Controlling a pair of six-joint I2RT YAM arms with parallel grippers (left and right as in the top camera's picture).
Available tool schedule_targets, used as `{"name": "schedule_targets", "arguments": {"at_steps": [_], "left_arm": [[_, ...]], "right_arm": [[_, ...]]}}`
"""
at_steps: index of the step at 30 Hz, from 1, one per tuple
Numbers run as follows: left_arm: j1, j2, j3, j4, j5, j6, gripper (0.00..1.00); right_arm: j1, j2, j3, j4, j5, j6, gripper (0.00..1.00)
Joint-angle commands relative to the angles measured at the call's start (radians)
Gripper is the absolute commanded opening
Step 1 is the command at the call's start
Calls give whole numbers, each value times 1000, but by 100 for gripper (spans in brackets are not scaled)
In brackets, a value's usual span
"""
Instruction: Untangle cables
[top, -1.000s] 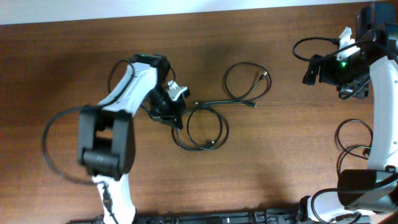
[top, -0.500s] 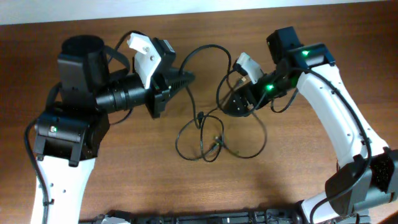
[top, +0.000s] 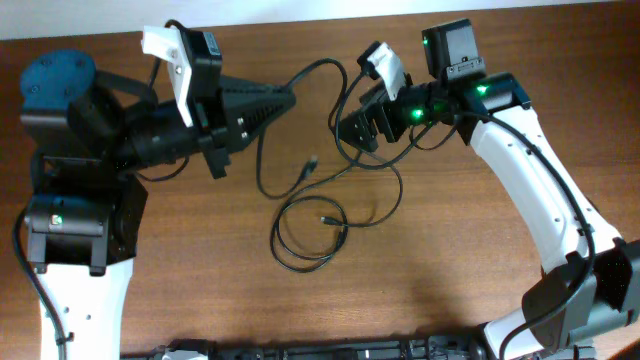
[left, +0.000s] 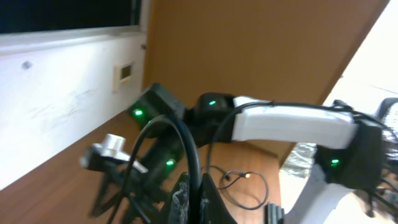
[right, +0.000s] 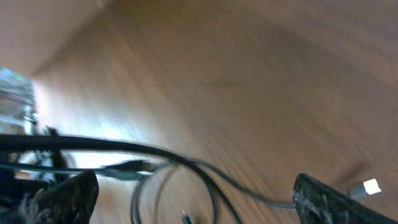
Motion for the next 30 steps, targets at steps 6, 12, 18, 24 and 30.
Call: {"name": "schedule_targets", "arguments": {"at_steps": [6, 12, 18, 24, 30], "left_arm": [[3, -19, 9, 190, 95, -300, 0], [3, -19, 8, 134, 98, -244, 14], [3, 8, 8, -395, -327, 57, 63], [3, 89, 8, -558, -510, 58, 67], [2, 214, 6, -586, -585, 57, 70]], "right_arm": [[8, -36, 7, 154, -373, 108, 55], [8, -36, 7, 82, -101, 112, 4], [-104, -63, 37, -94, 684, 332, 4], [-755, -188, 169, -163, 419, 845, 4], [-959, -182, 169, -226, 476, 762, 4]]}}
